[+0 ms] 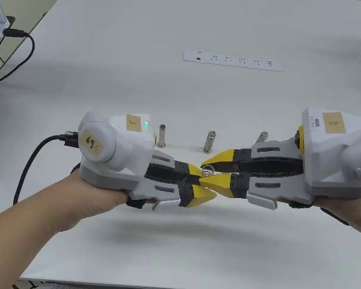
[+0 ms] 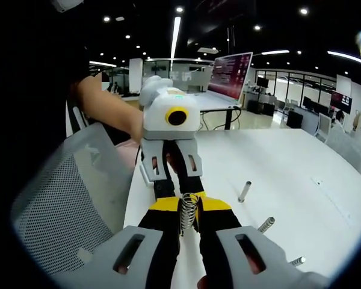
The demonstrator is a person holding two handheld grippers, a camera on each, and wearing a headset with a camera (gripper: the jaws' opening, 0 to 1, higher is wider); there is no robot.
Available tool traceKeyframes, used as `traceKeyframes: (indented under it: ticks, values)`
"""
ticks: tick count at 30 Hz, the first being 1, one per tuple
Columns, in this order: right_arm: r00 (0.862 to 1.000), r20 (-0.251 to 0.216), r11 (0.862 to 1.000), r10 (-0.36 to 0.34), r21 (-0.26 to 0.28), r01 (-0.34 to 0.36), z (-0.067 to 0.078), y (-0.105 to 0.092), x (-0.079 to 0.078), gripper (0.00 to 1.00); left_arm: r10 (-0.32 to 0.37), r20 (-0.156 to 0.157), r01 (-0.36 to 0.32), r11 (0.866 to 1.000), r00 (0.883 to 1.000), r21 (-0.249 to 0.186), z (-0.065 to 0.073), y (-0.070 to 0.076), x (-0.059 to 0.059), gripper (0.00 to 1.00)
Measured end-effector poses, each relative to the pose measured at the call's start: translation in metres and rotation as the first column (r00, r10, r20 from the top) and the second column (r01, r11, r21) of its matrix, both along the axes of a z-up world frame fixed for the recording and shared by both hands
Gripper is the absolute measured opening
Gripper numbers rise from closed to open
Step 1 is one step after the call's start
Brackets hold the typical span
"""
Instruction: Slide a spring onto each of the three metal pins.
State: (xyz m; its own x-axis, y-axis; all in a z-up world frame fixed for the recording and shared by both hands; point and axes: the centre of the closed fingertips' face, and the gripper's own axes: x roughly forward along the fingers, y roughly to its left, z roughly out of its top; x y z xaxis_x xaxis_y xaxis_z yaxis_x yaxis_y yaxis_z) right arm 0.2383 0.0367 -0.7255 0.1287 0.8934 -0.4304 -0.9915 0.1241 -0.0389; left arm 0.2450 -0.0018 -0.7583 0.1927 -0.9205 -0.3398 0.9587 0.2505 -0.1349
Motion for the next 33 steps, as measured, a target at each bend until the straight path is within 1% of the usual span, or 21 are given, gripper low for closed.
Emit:
traceKeyframes:
  ticks: [4,7,11,14,16,18,19,21,23,25,28,30,33]
  values:
    - [1.0,0.002,1.0,-0.006,0.004,0.006,-0.002,0.002,0.001,0.08,0.008,0.0,-0.008,1.0,1.0,0.01,-0.001,0.002,0.001,0.02]
    - [1.0,0.013,1.0,-0.005,0.007,0.005,-0.001,0.004,0.002,0.08,0.015,0.004,-0.015,1.0,1.0,0.013,-0.001,0.004,0.001,0.02]
    - [1.0,0.02,1.0,-0.006,-0.001,0.006,-0.002,0.004,0.003,0.08,0.024,0.0,-0.024,1.0,1.0,0.013,-0.001,0.006,0.002,0.03]
    - [1.0,0.024,1.0,-0.002,0.005,0.002,-0.001,0.005,0.003,0.08,0.028,-0.007,-0.028,1.0,1.0,0.008,-0.001,0.005,0.002,0.03]
    - [1.0,0.02,1.0,-0.003,0.008,0.003,-0.002,0.006,0.003,0.08,0.035,-0.025,-0.035,0.999,0.999,0.004,-0.001,0.005,0.002,0.04]
    - [1.0,0.02,1.0,-0.003,0.012,0.003,-0.001,0.006,0.003,0.08,0.041,-0.049,-0.041,0.999,0.998,-0.009,0.0,0.006,0.003,0.07]
    - [1.0,0.019,1.0,-0.006,0.013,0.006,-0.001,0.006,0.003,0.08,0.043,-0.051,-0.043,0.999,0.998,-0.008,0.0,0.007,0.003,0.09]
    - [1.0,0.015,1.0,-0.013,0.028,0.012,0.001,0.007,0.005,0.08,0.057,-0.036,-0.056,0.998,0.998,0.009,-0.003,0.009,0.006,0.14]
    - [1.0,0.013,0.999,-0.016,0.033,0.016,0.002,0.007,0.006,0.08,0.065,-0.037,-0.064,0.998,0.997,0.015,-0.004,0.01,0.007,0.18]
    - [1.0,0.023,1.0,-0.013,0.022,0.013,0.002,0.006,0.007,0.08,0.075,-0.044,-0.075,0.997,0.996,0.016,-0.005,0.012,0.008,0.22]
    - [1.0,0.023,1.0,-0.014,0.02,0.013,0.002,0.006,0.007,0.08,0.09,-0.035,-0.089,0.996,0.995,0.031,-0.008,0.015,0.01,0.27]
    - [1.0,0.026,1.0,-0.016,0.017,0.016,0.002,0.005,0.008,0.08,0.102,-0.032,-0.101,0.994,0.994,0.038,-0.01,0.019,0.012,0.3]
    - [0.999,0.028,1.0,-0.021,0.017,0.021,0.001,0.005,0.009,0.08,0.114,-0.029,-0.112,0.992,0.993,0.048,-0.013,0.024,0.013,0.31]
